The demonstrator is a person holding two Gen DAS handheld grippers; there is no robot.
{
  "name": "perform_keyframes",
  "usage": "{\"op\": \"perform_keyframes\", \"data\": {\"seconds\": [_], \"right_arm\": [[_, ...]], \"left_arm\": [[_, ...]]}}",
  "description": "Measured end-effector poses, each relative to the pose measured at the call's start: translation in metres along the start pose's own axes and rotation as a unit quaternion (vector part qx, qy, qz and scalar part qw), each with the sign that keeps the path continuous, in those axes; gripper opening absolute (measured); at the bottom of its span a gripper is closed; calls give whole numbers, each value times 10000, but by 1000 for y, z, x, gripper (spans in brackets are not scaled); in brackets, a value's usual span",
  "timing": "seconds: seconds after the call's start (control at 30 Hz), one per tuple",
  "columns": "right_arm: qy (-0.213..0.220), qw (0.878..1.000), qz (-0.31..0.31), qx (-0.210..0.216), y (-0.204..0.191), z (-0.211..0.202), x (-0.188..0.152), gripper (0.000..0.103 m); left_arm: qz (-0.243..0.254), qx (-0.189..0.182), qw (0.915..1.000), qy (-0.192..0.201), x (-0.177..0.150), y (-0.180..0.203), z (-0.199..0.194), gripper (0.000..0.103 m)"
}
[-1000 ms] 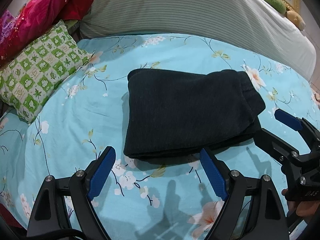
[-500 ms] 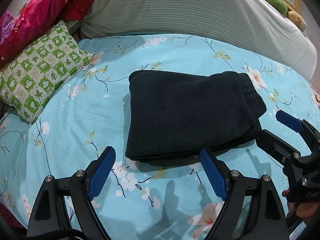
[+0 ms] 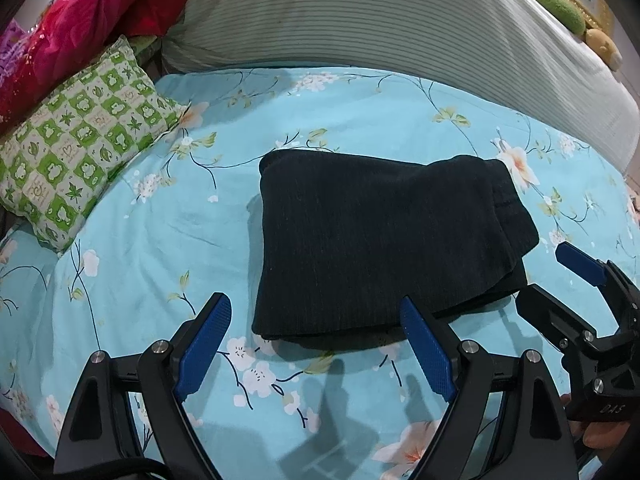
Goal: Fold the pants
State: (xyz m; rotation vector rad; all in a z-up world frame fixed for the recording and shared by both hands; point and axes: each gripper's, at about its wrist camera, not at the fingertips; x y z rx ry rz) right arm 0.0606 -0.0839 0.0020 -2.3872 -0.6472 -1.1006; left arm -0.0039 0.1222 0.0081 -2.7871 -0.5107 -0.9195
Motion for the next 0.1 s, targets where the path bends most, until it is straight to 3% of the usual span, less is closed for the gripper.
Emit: {"op": "perform_keyframes", "data": {"seconds": [0.1], "right_arm": [[-22,10000,36,-13,2,1,1,102]], "left_arm": [[-45,9,9999,-98,2,0,3,87]]}}
Point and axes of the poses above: each gripper's, at about its wrist camera, not at the fingertips, and z roughly the way its jaws point, y to its right, x to its top, and after that the axes turned 4 degrees about x, right-handed
